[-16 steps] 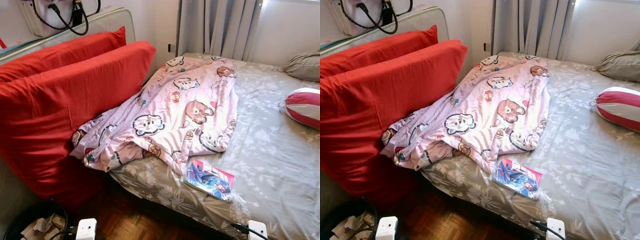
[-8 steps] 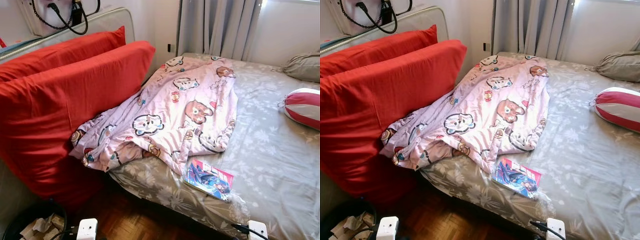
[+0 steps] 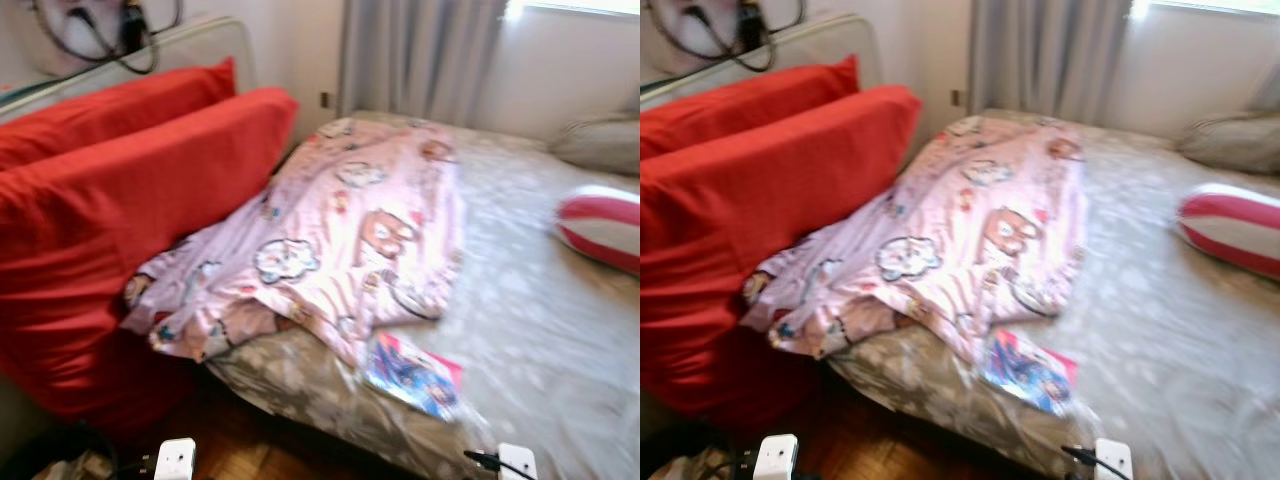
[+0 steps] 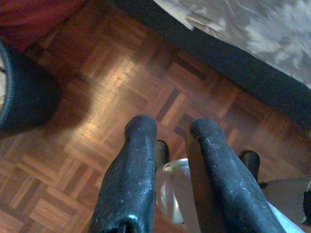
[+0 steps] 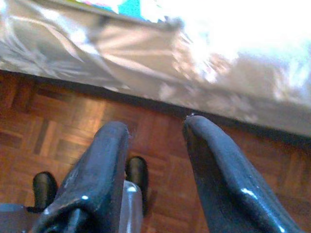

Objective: Clean up the room

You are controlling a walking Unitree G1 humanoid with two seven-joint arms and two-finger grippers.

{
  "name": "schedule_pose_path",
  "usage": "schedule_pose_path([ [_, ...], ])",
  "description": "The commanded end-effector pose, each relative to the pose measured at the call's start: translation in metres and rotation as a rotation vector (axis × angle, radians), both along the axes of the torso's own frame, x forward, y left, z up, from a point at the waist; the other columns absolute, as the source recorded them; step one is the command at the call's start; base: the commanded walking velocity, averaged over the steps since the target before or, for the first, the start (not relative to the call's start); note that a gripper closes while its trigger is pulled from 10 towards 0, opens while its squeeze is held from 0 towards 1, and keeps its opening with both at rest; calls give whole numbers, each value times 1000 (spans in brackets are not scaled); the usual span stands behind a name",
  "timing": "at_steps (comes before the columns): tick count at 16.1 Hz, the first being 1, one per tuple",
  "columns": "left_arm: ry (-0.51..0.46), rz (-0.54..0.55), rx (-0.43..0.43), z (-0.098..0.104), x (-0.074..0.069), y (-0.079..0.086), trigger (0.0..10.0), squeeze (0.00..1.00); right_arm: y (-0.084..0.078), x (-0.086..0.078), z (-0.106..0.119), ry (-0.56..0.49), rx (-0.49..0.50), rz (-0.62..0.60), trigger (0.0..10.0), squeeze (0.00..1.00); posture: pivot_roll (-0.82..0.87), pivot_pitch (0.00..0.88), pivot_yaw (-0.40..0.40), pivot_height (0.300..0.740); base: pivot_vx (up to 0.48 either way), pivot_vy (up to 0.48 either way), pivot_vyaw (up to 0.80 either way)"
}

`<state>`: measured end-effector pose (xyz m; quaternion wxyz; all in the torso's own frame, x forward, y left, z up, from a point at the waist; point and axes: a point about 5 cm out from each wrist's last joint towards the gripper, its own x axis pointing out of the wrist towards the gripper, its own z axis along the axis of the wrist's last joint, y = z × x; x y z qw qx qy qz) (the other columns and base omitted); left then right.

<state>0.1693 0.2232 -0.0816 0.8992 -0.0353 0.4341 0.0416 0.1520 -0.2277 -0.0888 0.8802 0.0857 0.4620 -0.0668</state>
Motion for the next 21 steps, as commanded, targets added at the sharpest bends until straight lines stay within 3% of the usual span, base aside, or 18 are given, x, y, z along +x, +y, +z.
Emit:
schedule_pose_path([
  [1,16,21,3,-1,-4,3,10000,0,0,0,0,-4,-1,2,10000,0,77,0,-5,740,296,0,0],
  [9,1,38,13,-1,-5,4,10000,0,-1,-1,0,-8,-5,2,10000,0,78,0,-4,740,258,0,-195],
  [16,-185,105,23,8,1,6,10000,0,-3,4,6,-127,7,-26,10000,0,77,0,-8,740,0,0,0],
  [17,-266,59,104,21,21,6,10000,0,-2,5,7,-150,14,-19,10000,0,77,0,-8,740,0,0,0],
  [18,-595,48,77,66,68,1,10000,0,-2,7,10,-203,27,-21,10000,0,65,0,2,740,0,0,0],
  [19,-632,49,68,69,66,5,10000,0,-2,9,11,-227,23,-26,10000,0,61,0,4,740,0,0,0],
  [21,-661,54,78,71,61,11,10000,0,27,81,52,-520,7,41,10000,0,53,0,6,740,0,0,0],
])
